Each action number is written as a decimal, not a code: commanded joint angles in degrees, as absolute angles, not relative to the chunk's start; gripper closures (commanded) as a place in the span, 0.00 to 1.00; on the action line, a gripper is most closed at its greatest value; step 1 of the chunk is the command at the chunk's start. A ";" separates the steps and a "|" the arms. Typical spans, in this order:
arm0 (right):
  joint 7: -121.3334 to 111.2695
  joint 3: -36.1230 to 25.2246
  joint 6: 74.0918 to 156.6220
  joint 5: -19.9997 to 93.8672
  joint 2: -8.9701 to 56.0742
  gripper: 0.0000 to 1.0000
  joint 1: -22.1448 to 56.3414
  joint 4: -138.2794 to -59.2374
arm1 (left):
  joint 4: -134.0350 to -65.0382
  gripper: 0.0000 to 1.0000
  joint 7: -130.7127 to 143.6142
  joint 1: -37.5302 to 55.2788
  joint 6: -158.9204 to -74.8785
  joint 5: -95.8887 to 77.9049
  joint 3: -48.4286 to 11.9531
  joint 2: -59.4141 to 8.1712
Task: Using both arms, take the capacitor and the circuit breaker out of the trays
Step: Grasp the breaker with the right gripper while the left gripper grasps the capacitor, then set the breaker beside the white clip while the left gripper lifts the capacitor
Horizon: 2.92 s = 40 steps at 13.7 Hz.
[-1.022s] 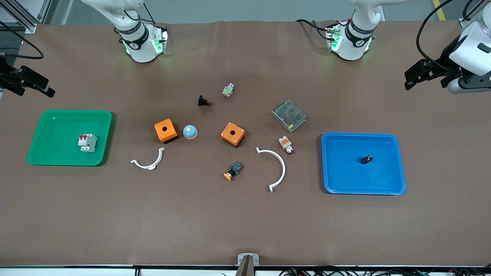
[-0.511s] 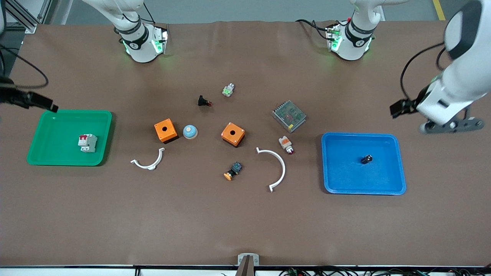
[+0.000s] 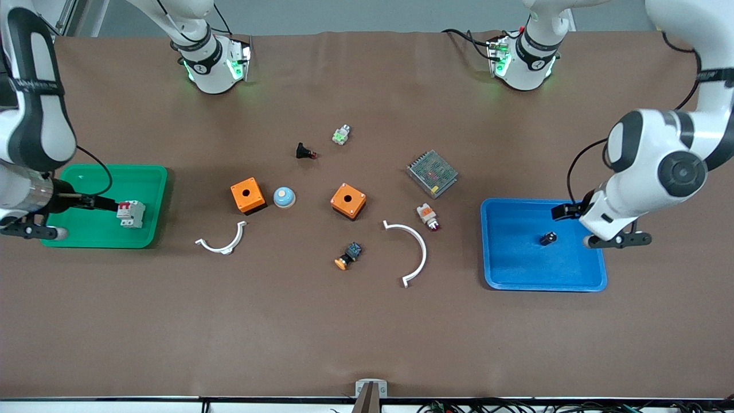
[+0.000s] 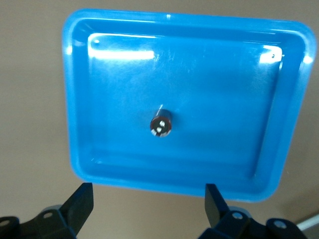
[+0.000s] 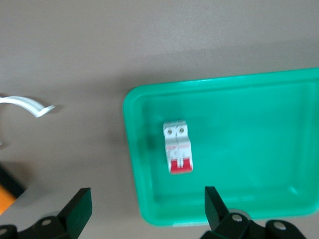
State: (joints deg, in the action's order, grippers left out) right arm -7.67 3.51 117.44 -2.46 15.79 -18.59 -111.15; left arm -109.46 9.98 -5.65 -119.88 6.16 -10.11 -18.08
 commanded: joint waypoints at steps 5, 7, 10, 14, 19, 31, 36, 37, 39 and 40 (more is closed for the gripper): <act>-14.67 4.22 128.14 -3.60 22.84 0.00 -22.49 -115.57 | -109.34 0.18 8.53 -8.88 -132.00 7.47 -10.28 -29.52; -14.85 4.22 131.11 -3.60 23.64 0.01 -22.85 -117.67 | -109.07 0.21 8.70 -8.88 -132.54 7.38 -10.37 -30.50; -18.97 4.22 137.27 -3.60 24.26 0.29 -24.34 -121.55 | -109.16 0.22 9.67 -8.53 -132.63 7.38 -10.46 -30.50; -20.30 4.39 135.89 -3.60 23.56 0.88 -23.56 -120.77 | -109.07 0.36 9.67 -8.79 -132.89 7.38 -10.46 -31.90; -14.79 5.36 123.58 -2.73 18.90 0.97 -18.38 -114.53 | -108.98 0.72 9.67 -8.26 -132.98 7.03 -10.55 -32.17; 27.15 5.36 134.63 5.71 27.50 0.95 10.63 -108.90 | -108.72 1.00 19.05 -8.44 -121.38 6.68 -19.76 -21.45; 27.07 5.36 135.80 5.62 30.67 0.46 11.25 -107.93 | -108.55 1.00 29.42 -8.35 -120.94 6.68 -27.05 -20.57; 26.98 5.27 135.70 5.62 30.41 0.32 11.08 -107.58 | -108.28 1.00 31.18 -8.35 -120.94 6.68 -28.20 -20.57; 26.11 4.75 131.52 5.02 27.88 0.13 9.59 -106.09 | -107.84 1.00 34.26 -8.17 -120.94 6.77 -29.87 -20.83; 24.97 4.75 126.18 4.66 25.95 0.07 7.75 -104.26 | -107.75 1.00 35.50 -8.00 -121.02 6.85 -30.58 -20.92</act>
State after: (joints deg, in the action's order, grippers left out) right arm 26.57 4.73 133.42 4.56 29.90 10.51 -106.51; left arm -107.81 33.05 -7.95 -121.60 6.53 -29.39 -21.84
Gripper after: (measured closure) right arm 0.251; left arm 0.656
